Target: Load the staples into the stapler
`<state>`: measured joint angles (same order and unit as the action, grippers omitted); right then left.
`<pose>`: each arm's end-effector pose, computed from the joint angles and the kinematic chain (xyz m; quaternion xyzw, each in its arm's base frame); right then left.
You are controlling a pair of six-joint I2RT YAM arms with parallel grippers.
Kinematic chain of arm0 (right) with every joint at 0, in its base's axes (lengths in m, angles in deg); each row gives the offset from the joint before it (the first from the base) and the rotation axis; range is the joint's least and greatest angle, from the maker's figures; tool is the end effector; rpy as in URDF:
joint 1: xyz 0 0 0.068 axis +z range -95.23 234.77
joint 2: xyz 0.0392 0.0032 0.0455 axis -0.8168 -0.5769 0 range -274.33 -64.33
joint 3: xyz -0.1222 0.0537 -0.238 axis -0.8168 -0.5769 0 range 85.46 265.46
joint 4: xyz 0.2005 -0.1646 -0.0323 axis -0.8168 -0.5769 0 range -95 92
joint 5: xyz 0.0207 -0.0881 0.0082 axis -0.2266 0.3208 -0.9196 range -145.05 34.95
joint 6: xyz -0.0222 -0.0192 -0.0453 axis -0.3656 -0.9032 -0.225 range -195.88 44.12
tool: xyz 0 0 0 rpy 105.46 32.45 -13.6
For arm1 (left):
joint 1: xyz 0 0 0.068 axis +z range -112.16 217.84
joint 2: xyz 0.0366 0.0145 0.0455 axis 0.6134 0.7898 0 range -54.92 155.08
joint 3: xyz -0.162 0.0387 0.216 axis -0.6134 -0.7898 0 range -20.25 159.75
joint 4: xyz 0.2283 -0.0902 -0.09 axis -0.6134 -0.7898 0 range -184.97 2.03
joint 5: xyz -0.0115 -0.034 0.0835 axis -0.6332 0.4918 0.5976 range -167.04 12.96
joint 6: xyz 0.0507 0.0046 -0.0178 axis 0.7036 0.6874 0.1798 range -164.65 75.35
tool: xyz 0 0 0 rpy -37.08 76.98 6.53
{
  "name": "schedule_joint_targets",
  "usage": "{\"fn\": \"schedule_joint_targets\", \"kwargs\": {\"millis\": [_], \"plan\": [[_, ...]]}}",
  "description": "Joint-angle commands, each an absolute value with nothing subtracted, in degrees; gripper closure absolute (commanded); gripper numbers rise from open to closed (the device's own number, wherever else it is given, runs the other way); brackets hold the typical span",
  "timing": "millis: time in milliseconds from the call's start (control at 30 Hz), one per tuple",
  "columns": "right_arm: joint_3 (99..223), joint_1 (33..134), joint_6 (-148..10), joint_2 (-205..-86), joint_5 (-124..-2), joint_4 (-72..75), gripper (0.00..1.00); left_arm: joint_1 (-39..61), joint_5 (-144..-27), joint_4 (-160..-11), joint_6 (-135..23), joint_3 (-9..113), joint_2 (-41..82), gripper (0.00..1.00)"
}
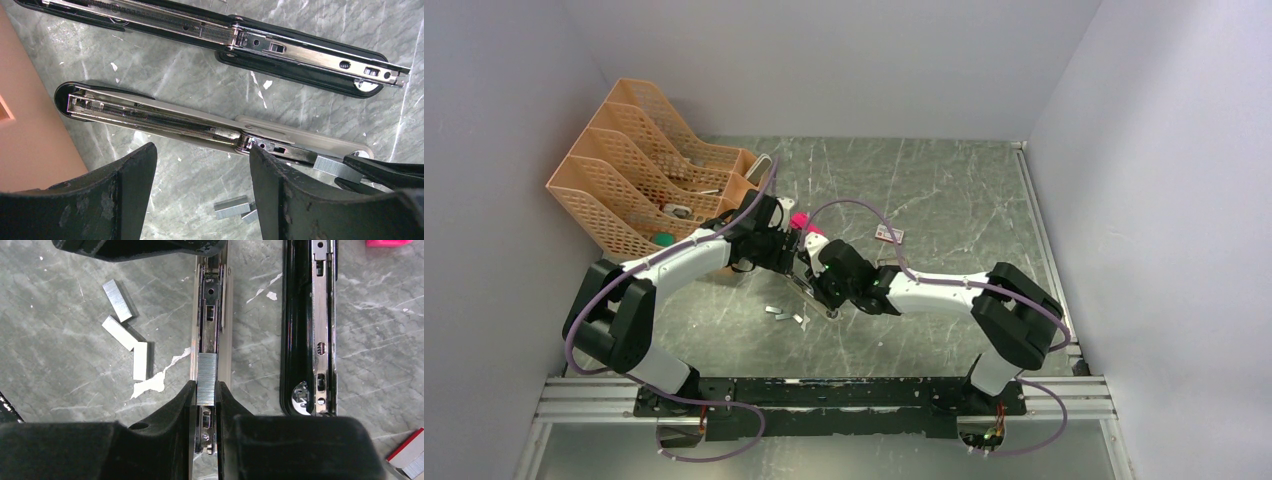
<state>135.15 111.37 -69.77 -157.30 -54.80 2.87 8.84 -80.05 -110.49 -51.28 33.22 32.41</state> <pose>0.1840 0.2788 0.1790 -0.3894 0.8280 0.2083 0.3456 0.2661 -0.1496 0.1992 0.1931 0.9373 -0.1124 0.2675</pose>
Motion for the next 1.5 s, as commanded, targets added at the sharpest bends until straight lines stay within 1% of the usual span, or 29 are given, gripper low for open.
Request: {"fn": "schedule_joint_targets", "kwargs": {"millis": [0, 533, 833, 1000, 1400, 1467], "plan": [[136.43, 111.58, -69.29, -158.27, -54.57, 2.1, 1.0, 8.53, -79.24, -109.63, -50.71, 32.82, 31.57, 0.27], [136.78, 111.6, -69.38, -158.76, -54.76, 1.18, 1.0, 8.4, -79.19, -109.59, -50.63, 32.66, 31.52, 0.27], [138.62, 111.57, -69.47, -159.84, -54.09, -2.46, 0.98, 8.43, -79.23, -109.59, -50.65, 32.7, 31.48, 0.27], [139.82, 111.63, -69.6, -160.73, -54.21, -4.73, 0.94, 8.44, -79.24, -109.65, -50.63, 32.67, 31.55, 0.27], [138.99, 111.69, -69.51, -160.13, -55.4, -2.98, 0.72, 8.41, -79.24, -109.6, -50.63, 32.74, 31.5, 0.27], [138.83, 111.71, -69.57, -159.83, -55.37, -2.77, 0.7, 8.39, -79.24, -109.61, -50.63, 32.73, 31.52, 0.27]]}}
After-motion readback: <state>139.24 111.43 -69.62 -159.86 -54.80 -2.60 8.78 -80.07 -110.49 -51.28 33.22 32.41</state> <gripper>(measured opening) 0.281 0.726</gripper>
